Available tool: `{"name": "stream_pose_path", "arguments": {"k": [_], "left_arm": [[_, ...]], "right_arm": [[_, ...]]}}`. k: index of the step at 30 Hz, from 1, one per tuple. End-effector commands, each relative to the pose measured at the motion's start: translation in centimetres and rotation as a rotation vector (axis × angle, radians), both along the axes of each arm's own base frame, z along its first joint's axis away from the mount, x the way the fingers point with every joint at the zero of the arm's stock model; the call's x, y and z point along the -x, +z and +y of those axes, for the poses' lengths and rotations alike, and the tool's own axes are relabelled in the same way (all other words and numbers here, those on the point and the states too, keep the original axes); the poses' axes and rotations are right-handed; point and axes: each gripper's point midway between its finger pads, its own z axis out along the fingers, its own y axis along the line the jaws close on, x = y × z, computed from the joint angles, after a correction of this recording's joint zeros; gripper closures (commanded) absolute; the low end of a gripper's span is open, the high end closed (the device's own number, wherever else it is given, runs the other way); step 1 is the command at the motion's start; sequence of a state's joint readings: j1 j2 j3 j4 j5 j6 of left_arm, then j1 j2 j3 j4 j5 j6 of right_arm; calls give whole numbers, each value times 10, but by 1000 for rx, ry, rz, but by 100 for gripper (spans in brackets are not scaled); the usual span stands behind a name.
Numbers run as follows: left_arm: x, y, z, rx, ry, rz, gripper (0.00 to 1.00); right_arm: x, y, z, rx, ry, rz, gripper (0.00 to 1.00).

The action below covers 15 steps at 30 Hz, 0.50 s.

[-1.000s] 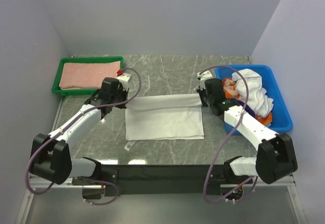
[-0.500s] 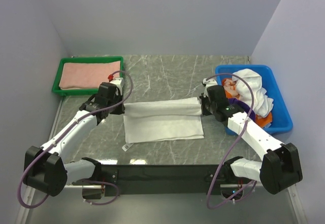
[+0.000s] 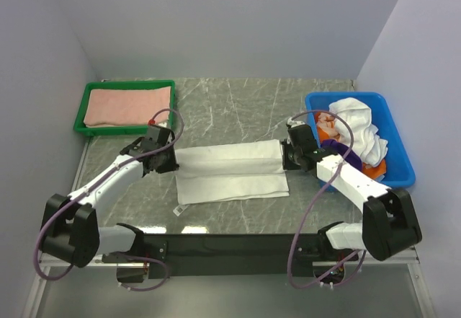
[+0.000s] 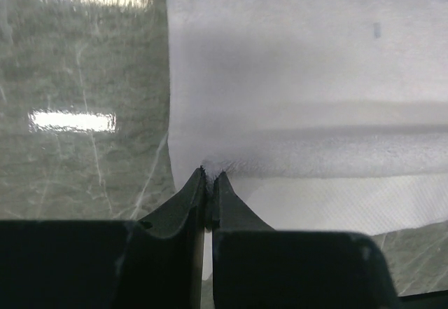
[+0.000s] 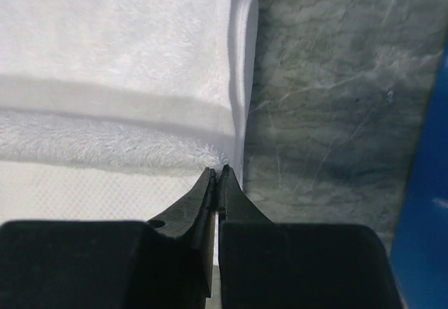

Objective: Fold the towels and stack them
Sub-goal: Fold the towel

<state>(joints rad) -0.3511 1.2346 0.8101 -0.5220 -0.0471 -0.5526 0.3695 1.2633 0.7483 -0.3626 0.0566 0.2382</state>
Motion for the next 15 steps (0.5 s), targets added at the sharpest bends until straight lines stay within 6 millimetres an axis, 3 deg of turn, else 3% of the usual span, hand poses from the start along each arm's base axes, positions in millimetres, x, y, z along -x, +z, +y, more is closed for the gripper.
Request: {"name": "stream_pose_path", "arguments": {"k": [1, 9, 15], "left_arm": [[7, -28, 10, -17, 112, 71, 99], [-4, -69, 21, -44, 176, 160, 99], [-53, -76, 23, -70, 152, 157, 99]], "right_arm": [[-7, -6, -5, 9, -51, 43, 100], [-17, -38, -9, 23, -94, 157, 100], [-42, -34, -26, 19, -172, 155, 100]]}}
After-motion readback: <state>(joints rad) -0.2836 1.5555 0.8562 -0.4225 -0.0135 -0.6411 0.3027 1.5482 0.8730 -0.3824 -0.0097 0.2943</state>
